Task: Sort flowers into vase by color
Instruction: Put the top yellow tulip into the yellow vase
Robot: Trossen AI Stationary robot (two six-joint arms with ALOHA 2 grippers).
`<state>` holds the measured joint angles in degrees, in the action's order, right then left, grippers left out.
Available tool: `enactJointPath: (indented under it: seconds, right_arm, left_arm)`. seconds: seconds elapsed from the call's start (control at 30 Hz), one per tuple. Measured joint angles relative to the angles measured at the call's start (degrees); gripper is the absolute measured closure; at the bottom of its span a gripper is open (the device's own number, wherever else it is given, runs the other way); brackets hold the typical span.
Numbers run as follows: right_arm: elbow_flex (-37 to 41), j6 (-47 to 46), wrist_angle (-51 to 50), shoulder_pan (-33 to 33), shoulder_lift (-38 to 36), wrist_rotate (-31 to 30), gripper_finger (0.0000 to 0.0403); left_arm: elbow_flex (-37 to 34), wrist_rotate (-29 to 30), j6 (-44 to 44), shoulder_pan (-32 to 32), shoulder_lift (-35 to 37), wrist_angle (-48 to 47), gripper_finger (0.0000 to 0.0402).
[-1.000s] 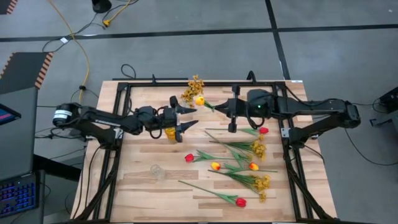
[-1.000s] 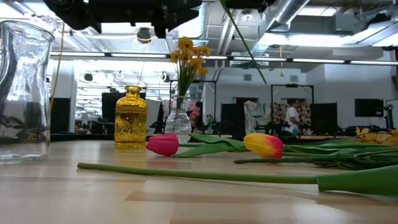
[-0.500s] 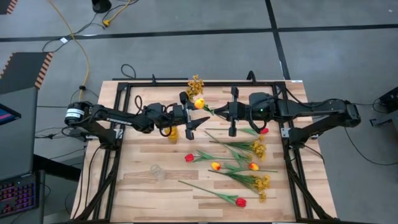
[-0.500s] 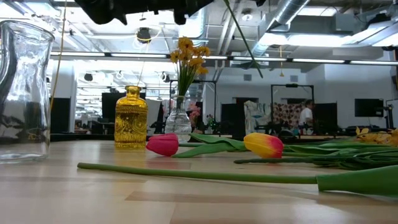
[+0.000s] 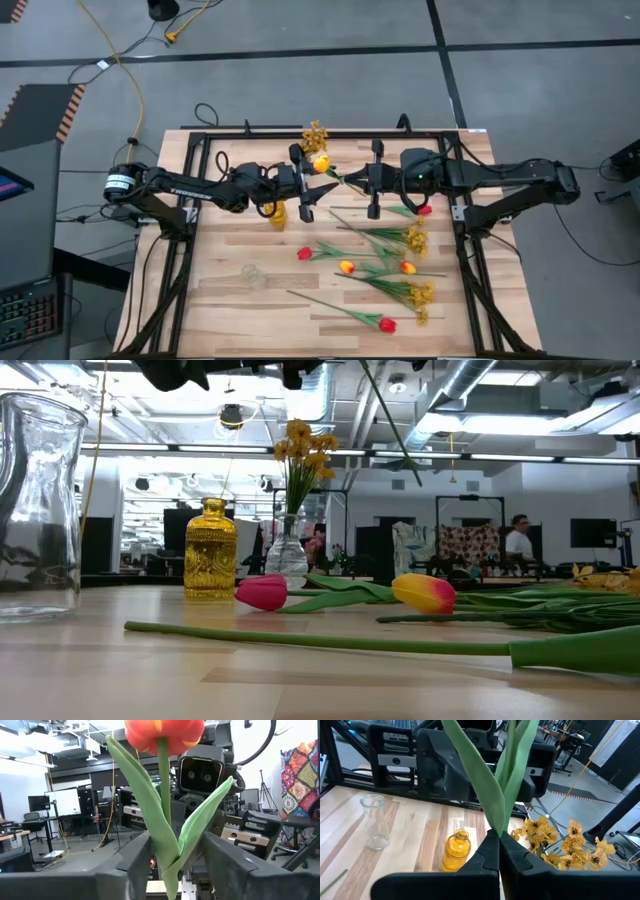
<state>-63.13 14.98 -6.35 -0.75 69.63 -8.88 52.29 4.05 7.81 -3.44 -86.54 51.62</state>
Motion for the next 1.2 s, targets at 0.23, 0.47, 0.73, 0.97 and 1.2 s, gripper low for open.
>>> enactJointPath:
  seconds: [0.23,0.47,0.73,0.97,1.2]
  right_arm:
    - [0.0,0.0,0.0,0.0,0.0,0.0,0.0374]
    - [0.0,-0.1,0.0,0.0,0.0,-0.1,0.0323]
    - [0.0,-0.1,-0.9,0.0,0.0,-4.4,0.0252]
    - [0.0,-0.1,-8.3,-0.1,0.0,-9.4,0.0215]
    - [0.0,-5.0,-12.1,0.0,0.0,-9.4,0.021]
  left_arm:
    - [0.0,0.0,0.0,0.0,0.0,-0.2,0.0325]
    - [0.0,0.0,0.0,0.0,0.0,-0.2,0.0373]
    - [0.0,0.1,0.0,0.0,0.8,-1.9,0.0392]
    - [-0.1,2.5,-0.1,0.0,9.6,-18.8,0.0392]
    - [-0.1,2.6,-3.4,0.0,22.7,-38.5,0.0393]
